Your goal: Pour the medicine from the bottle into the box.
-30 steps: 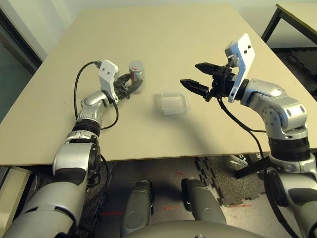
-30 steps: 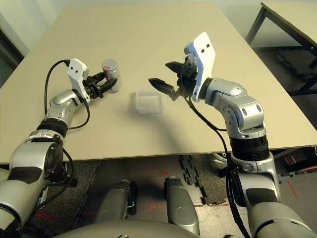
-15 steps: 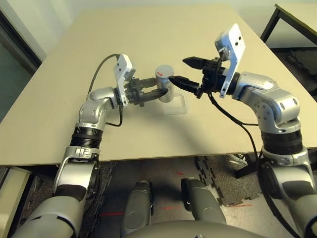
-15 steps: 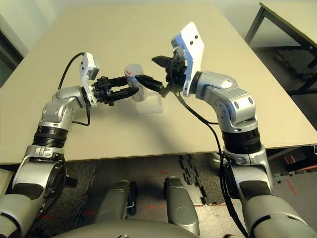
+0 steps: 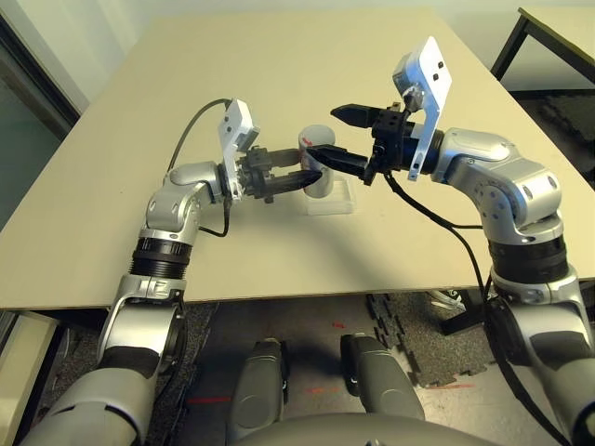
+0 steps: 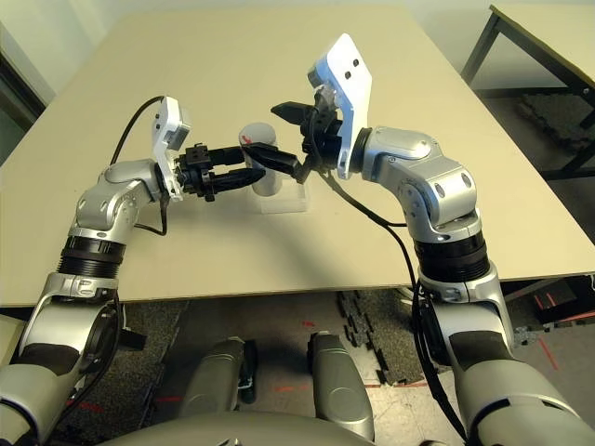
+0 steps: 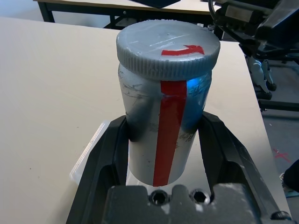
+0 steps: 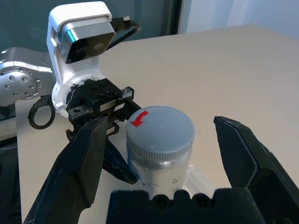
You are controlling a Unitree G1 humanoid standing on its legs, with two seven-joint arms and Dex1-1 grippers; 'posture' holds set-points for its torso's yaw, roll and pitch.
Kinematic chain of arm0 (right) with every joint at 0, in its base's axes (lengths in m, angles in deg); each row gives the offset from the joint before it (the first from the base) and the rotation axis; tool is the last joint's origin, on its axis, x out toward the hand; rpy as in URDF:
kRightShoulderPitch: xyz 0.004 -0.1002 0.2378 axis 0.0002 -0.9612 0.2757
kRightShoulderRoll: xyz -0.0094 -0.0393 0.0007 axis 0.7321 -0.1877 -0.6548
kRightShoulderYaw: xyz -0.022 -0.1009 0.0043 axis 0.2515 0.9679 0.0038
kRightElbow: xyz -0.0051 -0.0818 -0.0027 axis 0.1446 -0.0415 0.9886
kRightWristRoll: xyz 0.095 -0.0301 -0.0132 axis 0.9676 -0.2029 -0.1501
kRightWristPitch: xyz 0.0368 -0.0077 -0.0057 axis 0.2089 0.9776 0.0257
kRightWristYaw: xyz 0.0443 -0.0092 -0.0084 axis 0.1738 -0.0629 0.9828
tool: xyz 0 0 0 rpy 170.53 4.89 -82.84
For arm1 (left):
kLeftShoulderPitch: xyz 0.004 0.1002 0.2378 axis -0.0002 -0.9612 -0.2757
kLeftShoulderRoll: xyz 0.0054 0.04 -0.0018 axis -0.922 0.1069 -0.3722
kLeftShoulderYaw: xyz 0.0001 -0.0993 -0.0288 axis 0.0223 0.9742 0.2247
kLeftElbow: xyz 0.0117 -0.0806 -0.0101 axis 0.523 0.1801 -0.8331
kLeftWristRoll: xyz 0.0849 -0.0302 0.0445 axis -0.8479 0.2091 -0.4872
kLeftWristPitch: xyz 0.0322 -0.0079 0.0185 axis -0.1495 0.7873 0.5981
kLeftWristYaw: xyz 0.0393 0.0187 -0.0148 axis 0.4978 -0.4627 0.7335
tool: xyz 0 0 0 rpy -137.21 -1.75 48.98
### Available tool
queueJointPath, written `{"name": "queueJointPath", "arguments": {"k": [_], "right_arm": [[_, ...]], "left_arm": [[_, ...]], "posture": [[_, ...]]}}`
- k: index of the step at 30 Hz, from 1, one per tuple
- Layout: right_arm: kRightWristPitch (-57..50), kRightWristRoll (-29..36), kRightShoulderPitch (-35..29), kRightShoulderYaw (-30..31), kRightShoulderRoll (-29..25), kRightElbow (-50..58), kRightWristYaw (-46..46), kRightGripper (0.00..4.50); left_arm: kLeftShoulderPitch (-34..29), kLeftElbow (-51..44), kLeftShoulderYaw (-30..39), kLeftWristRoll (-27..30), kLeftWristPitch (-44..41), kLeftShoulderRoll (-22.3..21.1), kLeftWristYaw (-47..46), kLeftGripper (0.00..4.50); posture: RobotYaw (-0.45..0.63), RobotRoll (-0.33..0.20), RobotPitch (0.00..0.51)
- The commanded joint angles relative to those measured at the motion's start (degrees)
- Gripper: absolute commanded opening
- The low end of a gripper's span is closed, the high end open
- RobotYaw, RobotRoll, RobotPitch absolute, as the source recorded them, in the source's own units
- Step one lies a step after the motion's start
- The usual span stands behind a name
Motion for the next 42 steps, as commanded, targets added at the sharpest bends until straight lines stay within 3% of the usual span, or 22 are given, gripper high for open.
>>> {"name": "queueJointPath", "arguments": {"k": [1,3,5,10,18,23,35,42], "right_arm": [[0.5,-0.3,0.1,1.3,-0.7,-0.7,-1.0,4.50],[0.7,-0.4,0.1,1.4,-0.8,-0.9,-1.3,4.50],[0.9,-0.5,0.2,1.6,-0.8,-1.2,-1.6,4.12],[1.8,-0.8,0.8,2.3,-0.6,-2.2,-2.5,2.59],[3.2,-1.1,1.6,2.4,-0.2,-3.2,-3.4,2.59],[5.1,-0.1,4.1,2.0,-1.2,-6.9,-8.6,2.59],[15.6,-1.1,19.1,2.2,-2.0,-32.0,-31.4,2.59],[18.6,-1.7,24.1,2.0,0.0,-42.8,-39.2,2.59]], "left_arm": [[1.1,0.0,-0.7,0.6,-0.1,0.0,0.8,2.37],[1.2,-0.2,-0.8,0.7,-0.2,0.0,0.8,2.37],[1.2,-0.4,-0.9,0.7,-0.4,0.0,0.8,2.37],[1.0,-1.3,-0.9,1.0,-1.1,-0.3,0.8,2.37],[0.0,-2.7,-1.2,1.2,-1.9,-0.5,0.8,2.37],[-0.3,-5.8,-2.1,1.9,-3.7,-0.9,1.8,2.37],[-0.6,-14.7,-4.4,5.2,-9.0,-1.3,2.5,2.37],[-1.5,-19.2,-5.1,6.6,-11.8,-1.9,2.0,2.37]], "posture": [[-0.12,0.000,0.120],[-0.11,0.000,0.121],[-0.11,0.000,0.122],[-0.10,0.000,0.125],[-0.10,0.000,0.127],[-0.10,0.000,0.131],[-0.03,0.000,0.162],[0.00,0.000,0.170]]}}
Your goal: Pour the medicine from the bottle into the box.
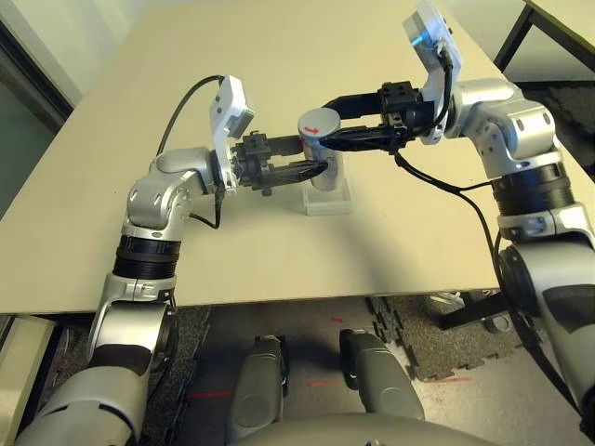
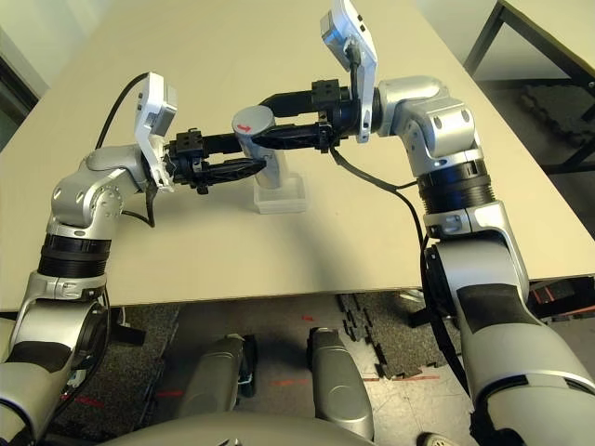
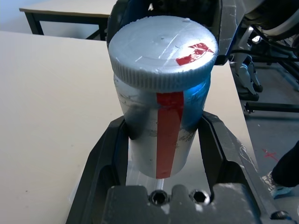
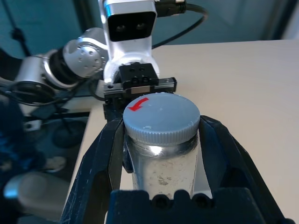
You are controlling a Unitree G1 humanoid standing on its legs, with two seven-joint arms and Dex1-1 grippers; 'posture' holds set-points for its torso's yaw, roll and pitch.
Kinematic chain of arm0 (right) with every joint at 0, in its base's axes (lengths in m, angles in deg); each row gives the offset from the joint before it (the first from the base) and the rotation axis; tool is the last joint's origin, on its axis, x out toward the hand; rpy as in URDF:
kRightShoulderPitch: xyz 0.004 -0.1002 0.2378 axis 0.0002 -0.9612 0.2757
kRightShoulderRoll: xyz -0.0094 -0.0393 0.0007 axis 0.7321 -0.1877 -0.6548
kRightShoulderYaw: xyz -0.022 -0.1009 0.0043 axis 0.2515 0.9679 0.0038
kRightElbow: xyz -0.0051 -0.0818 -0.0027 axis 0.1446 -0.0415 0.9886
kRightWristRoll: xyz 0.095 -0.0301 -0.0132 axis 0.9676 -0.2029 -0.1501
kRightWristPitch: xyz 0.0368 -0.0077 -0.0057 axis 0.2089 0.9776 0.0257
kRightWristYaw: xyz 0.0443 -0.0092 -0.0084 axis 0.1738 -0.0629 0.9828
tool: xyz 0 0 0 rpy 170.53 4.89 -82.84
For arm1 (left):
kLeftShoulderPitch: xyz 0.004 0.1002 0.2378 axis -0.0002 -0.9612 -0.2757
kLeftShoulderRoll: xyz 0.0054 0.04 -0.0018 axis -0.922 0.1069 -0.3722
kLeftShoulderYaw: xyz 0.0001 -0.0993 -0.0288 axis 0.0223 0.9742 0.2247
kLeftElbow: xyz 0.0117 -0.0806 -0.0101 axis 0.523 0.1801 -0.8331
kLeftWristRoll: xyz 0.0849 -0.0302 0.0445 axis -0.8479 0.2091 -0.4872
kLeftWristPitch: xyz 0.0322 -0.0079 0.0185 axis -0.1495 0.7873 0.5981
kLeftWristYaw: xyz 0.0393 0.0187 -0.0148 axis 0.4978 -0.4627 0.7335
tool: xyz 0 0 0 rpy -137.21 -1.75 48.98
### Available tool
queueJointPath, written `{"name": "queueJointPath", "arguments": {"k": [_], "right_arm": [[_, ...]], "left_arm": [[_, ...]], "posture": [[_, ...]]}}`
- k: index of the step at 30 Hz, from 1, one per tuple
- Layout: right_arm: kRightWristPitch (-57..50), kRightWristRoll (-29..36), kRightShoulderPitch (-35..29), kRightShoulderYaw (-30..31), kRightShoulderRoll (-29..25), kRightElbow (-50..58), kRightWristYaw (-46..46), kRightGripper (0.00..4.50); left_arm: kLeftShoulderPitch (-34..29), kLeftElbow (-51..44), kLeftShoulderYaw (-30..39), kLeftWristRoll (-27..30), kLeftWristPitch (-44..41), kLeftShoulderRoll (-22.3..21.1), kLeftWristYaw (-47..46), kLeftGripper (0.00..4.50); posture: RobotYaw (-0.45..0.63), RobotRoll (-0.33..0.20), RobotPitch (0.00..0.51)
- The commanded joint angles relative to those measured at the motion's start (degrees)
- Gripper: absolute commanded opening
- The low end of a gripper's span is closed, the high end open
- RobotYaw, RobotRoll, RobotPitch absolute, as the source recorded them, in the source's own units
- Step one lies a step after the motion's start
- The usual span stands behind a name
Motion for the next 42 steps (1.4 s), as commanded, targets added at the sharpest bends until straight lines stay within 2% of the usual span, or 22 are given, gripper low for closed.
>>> {"name": "queueJointPath", "arguments": {"k": [1,9,13,15,19,24,28,35,42], "right_arm": [[2.2,-0.6,3.6,-0.9,1.2,-4.4,-1.5,2.59],[4.9,-2.8,5.4,-1.6,1.2,-9.3,-3.6,2.59],[4.4,-3.3,5.3,-1.9,0.2,-7.4,-3.2,2.59],[2.1,-2.9,4.0,-2.0,-0.7,-3.1,-2.4,3.34],[-4.2,-0.9,0.4,-2.5,-2.3,7.4,0.3,4.50],[-10.0,1.5,-6.6,-3.5,-2.8,23.4,8.1,4.50],[-13.2,2.3,-9.8,-3.6,-2.6,29.6,13.4,4.50],[-14.4,2.3,-12.6,-2.7,-2.3,33.6,19.9,4.50],[-11.8,0.3,-13.6,-1.3,-3.7,30.8,20.4,4.50]], "left_arm": [[-1.5,-5.8,-5.7,1.8,-1.6,0.7,2.9,2.37],[-1.5,-6.5,-5.7,2.0,-2.7,0.1,3.1,2.37],[-0.6,-5.0,-5.9,1.4,-1.9,0.6,3.0,2.37],[-0.3,-4.0,-5.8,1.1,-1.3,1.1,2.7,2.37],[0.2,-1.7,-5.9,0.5,0.4,1.1,2.7,2.37],[1.3,1.2,-6.1,0.0,2.4,1.0,3.0,2.37],[1.9,3.0,-6.5,-0.3,3.8,1.0,3.4,2.37],[3.0,5.9,-6.7,-1.1,6.0,0.9,3.9,2.37],[3.2,5.9,-6.5,-0.9,6.2,0.9,3.9,2.37]], "posture": [[0.01,0.000,0.171],[0.00,0.000,0.173],[-0.02,0.000,0.169],[-0.03,0.000,0.165],[-0.04,0.000,0.159],[-0.06,0.000,0.147],[-0.08,0.000,0.141],[-0.09,0.000,0.138],[-0.08,0.000,0.138]]}}
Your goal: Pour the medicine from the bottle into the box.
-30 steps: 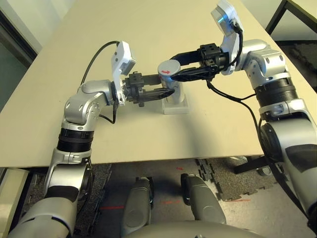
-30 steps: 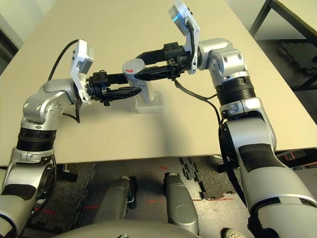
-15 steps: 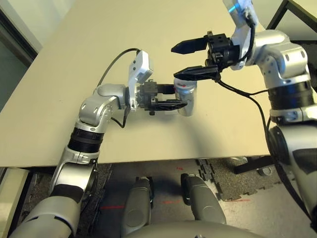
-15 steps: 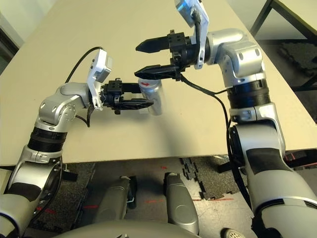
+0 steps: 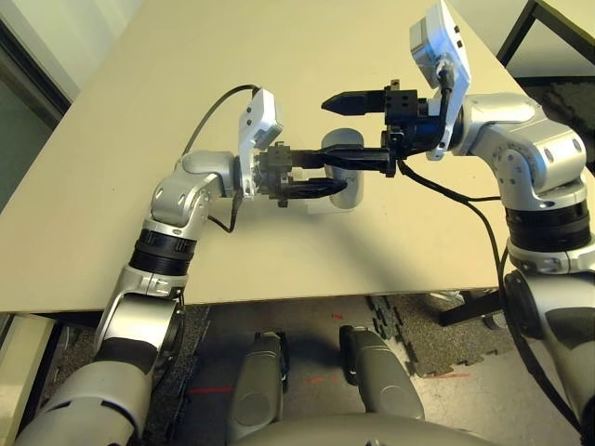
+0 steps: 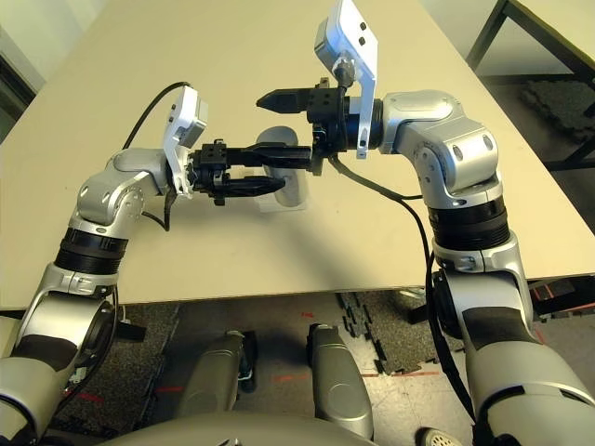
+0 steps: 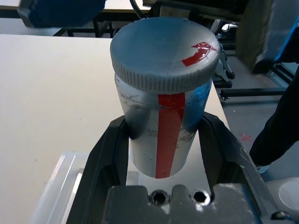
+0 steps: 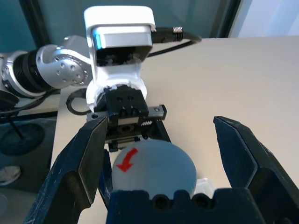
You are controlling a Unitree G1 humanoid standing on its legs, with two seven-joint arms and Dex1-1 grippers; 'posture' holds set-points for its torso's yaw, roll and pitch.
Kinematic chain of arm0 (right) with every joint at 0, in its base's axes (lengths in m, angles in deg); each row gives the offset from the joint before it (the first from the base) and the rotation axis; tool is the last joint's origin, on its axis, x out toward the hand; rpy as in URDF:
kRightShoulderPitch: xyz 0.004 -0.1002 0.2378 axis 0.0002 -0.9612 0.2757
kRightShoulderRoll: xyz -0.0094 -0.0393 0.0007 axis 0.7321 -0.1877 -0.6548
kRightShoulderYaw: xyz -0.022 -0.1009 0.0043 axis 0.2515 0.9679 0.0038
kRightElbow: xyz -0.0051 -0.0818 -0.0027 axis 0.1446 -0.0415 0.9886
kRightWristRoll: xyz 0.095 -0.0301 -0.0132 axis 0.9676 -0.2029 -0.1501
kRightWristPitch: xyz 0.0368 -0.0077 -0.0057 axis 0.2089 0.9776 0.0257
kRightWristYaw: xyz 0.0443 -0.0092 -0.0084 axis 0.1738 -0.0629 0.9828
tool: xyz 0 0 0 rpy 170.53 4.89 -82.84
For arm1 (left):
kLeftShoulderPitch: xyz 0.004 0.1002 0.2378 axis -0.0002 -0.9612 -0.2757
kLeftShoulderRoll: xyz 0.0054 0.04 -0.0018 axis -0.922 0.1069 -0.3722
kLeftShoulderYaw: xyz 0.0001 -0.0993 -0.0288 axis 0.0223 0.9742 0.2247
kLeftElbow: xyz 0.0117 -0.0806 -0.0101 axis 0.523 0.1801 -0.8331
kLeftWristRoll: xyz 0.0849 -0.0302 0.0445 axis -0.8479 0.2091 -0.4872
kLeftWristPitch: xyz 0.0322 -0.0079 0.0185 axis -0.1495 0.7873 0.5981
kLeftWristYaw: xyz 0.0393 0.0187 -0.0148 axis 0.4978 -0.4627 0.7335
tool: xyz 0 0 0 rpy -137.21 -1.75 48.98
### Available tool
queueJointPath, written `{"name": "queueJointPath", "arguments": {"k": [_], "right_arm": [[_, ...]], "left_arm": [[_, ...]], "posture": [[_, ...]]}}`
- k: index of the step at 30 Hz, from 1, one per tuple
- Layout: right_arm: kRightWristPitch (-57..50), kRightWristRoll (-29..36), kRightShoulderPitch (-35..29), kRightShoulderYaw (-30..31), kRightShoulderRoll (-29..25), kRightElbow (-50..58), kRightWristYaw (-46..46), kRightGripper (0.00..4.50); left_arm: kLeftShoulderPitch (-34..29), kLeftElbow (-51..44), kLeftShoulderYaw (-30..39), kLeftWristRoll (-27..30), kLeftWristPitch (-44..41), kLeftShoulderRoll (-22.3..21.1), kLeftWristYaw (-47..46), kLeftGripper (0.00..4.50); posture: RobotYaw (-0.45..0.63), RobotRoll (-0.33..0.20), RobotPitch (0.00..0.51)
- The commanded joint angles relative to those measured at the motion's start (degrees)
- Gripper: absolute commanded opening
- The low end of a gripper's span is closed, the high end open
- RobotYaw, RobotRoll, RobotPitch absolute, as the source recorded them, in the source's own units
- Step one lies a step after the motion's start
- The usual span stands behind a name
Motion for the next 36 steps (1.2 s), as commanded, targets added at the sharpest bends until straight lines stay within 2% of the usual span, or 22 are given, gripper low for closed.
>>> {"name": "queueJointPath", "arguments": {"k": [1,11,24,36], "right_arm": [[1.8,-1.3,-1.3,1.6,-0.9,-1.6,-0.2,4.50],[4.8,-2.7,-1.3,1.8,-1.7,-5.9,-0.4,4.50],[2.1,0.3,-1.6,-1.7,-5.1,-5.4,0.5,4.50],[-3.6,4.5,-6.1,-4.6,-8.9,1.7,2.0,4.50]], "left_arm": [[0.3,0.3,-0.3,-0.4,0.5,-0.4,0.5,2.37],[-0.2,0.0,0.2,-0.4,0.7,-1.2,0.3,2.37],[-1.2,0.3,0.8,-0.3,0.9,-2.5,-0.1,2.37],[-0.8,3.6,1.6,-1.0,2.9,-3.6,-0.1,2.37]], "posture": [[-0.08,0.000,0.139],[-0.07,0.000,0.142],[-0.07,0.000,0.141],[-0.08,0.000,0.134]]}}
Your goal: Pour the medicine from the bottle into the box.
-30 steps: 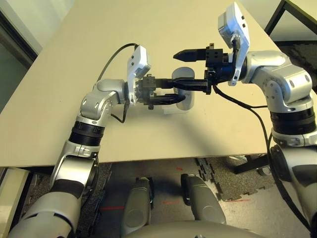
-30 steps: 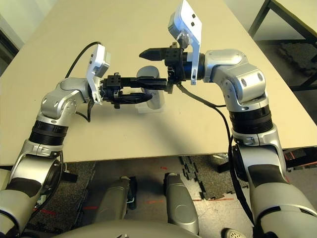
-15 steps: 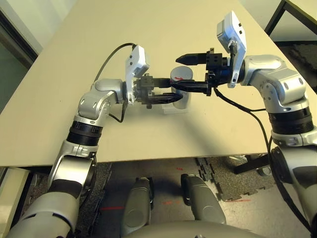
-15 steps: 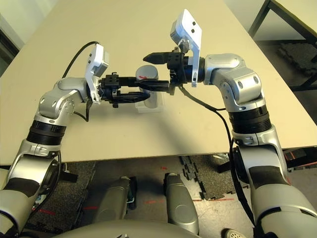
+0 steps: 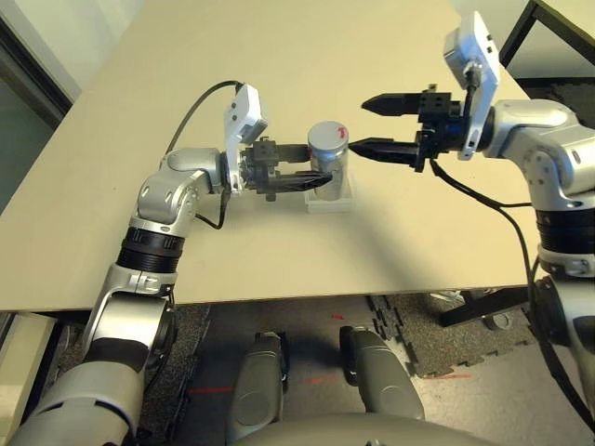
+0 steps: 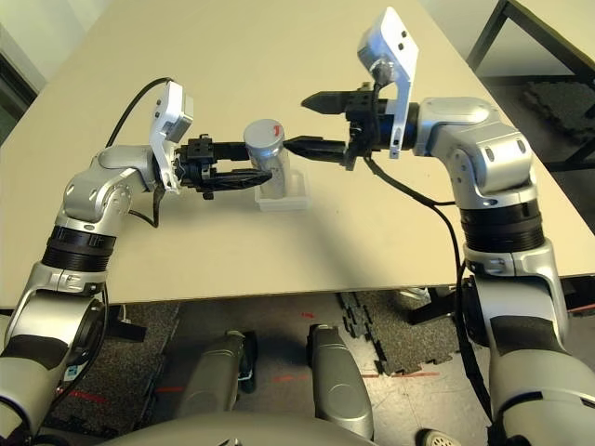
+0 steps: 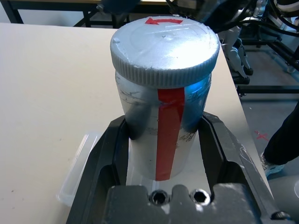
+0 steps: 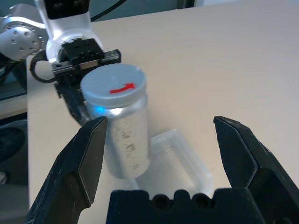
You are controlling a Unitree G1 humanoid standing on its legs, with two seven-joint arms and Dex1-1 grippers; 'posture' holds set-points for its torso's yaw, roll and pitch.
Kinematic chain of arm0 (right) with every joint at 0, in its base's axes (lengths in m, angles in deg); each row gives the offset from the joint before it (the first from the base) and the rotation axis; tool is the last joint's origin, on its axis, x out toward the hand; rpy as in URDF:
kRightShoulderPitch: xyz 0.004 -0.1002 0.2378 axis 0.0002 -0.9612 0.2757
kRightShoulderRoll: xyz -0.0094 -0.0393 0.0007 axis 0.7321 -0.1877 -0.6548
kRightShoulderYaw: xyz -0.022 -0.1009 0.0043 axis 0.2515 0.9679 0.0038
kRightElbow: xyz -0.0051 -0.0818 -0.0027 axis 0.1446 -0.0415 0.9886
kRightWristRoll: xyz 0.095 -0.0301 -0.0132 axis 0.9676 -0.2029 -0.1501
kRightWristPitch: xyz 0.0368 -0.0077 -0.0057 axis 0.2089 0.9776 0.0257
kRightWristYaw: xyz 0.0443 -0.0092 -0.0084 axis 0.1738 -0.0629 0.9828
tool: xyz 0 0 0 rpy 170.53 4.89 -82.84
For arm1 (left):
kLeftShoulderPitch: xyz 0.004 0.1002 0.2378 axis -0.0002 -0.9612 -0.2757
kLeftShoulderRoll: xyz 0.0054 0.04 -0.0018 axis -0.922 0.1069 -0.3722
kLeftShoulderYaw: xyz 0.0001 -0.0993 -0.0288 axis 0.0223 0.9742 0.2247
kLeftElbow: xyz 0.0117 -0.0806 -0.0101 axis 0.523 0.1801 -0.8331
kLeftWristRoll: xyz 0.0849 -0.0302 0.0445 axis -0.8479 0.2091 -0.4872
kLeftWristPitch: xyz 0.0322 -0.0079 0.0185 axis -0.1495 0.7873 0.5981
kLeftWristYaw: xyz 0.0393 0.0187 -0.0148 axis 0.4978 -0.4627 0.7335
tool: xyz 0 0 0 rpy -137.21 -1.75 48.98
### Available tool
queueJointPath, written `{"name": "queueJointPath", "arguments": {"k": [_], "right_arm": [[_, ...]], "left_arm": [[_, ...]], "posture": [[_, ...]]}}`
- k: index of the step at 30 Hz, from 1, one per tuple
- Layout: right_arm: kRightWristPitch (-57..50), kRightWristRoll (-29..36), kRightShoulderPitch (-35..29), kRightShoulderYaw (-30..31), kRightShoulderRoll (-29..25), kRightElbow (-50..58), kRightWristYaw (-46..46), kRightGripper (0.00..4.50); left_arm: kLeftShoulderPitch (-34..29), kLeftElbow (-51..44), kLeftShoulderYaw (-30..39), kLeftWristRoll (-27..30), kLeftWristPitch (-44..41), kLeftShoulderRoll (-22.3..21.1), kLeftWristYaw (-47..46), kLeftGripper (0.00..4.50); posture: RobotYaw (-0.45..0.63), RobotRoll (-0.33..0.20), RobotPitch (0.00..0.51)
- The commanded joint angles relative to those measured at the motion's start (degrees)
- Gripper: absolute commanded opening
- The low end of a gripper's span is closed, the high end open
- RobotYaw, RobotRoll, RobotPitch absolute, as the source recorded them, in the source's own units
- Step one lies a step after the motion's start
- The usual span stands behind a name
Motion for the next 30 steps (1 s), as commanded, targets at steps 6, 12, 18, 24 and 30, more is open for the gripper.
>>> {"name": "queueJointPath", "arguments": {"k": [6,12,18,24,30], "right_arm": [[-4.3,4.2,-0.7,0.2,0.7,6.5,1.8,4.50],[-2.9,2.9,2.8,2.4,5.1,4.7,4.1,4.50],[0.8,-0.4,5.4,6.1,8.4,1.2,4.2,4.50],[3.5,-2.6,6.6,7.9,10.1,-2.0,3.5,4.50],[5.3,-4.2,7.2,7.6,10.5,-4.7,3.5,4.50]], "left_arm": [[0.4,2.5,-0.1,-1.0,1.6,-0.3,0.8,2.37],[0.7,2.8,-0.5,-1.1,1.8,0.1,0.9,2.37],[0.9,2.8,-0.7,-1.1,1.9,0.4,1.1,2.37],[0.8,2.7,-0.8,-1.1,1.9,0.6,0.9,2.37],[0.2,1.7,-0.7,-0.9,1.6,0.7,0.6,2.37]], "posture": [[-0.09,0.000,0.133],[-0.09,0.000,0.129],[-0.08,0.000,0.128],[-0.07,0.000,0.130],[-0.07,0.000,0.134]]}}
